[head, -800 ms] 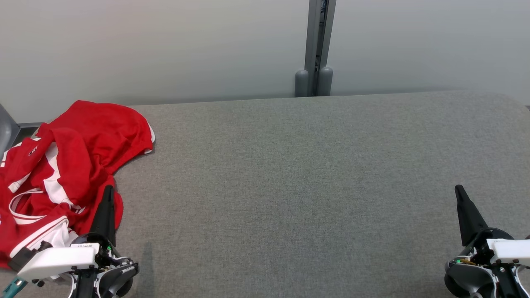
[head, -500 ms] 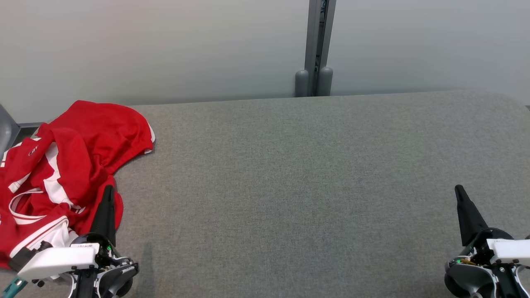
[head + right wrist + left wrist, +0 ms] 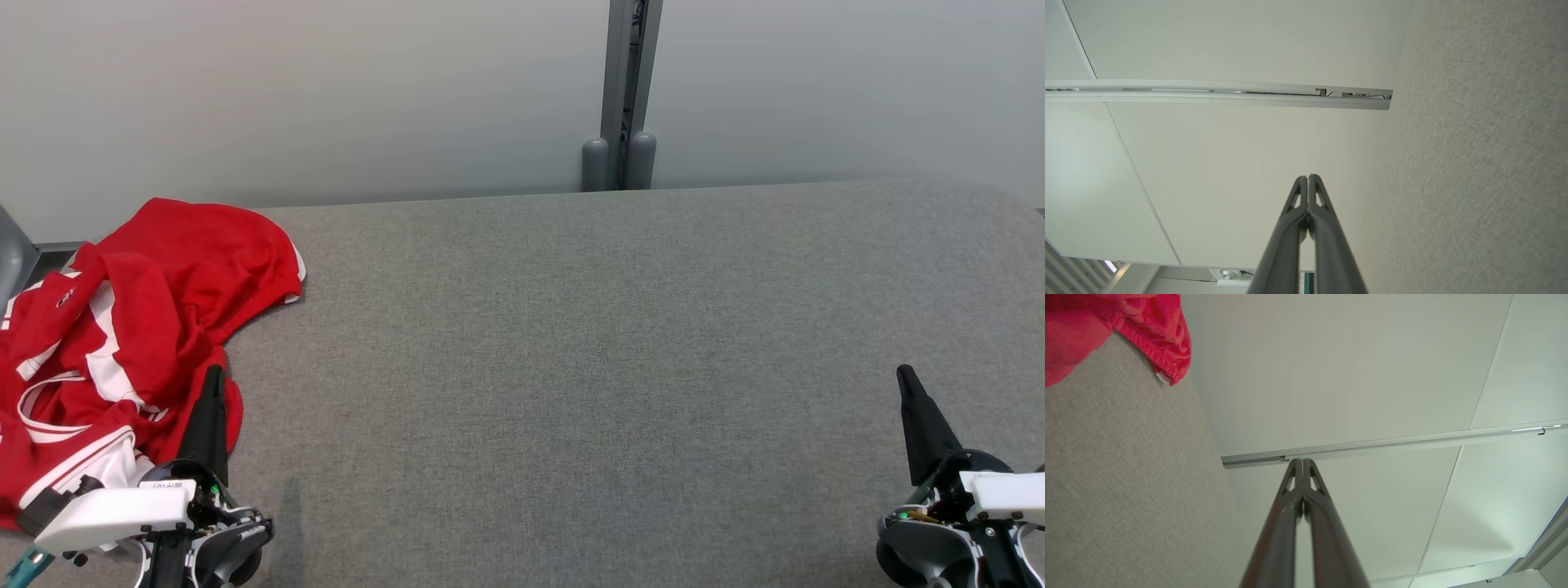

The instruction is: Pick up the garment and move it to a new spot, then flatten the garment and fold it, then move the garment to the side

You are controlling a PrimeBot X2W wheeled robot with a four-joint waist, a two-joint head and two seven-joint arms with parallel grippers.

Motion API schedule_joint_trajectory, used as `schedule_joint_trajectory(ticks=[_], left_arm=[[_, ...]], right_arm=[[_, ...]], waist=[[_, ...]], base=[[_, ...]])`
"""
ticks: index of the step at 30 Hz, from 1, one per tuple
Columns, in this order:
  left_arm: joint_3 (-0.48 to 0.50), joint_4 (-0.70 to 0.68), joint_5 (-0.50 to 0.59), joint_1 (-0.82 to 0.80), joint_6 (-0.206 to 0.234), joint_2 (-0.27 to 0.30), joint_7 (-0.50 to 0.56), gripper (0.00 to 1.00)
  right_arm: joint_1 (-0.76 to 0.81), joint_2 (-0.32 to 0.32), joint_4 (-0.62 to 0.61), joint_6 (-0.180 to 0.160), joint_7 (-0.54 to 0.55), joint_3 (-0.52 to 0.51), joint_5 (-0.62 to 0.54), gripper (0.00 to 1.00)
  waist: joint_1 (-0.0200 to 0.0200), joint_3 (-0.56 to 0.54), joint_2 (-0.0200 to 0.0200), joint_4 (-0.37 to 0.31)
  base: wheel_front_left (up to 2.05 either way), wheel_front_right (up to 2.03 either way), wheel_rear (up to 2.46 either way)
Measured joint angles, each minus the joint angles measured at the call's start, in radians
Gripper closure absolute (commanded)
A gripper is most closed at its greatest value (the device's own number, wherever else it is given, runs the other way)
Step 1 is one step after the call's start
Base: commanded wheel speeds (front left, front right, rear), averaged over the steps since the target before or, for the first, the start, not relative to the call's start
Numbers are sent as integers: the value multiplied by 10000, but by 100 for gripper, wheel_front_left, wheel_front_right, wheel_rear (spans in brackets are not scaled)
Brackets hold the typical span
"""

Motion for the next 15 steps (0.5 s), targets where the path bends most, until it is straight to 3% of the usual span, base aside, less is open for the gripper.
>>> schedule_joint_trajectory(ticks=[15], left_arm=[[0, 0, 0, 0, 0, 0, 2, 100]], right_arm=[[0, 0, 0, 0, 0, 0, 0, 100]], waist=[[1, 0, 0, 0]], base=[[0, 0, 0]])
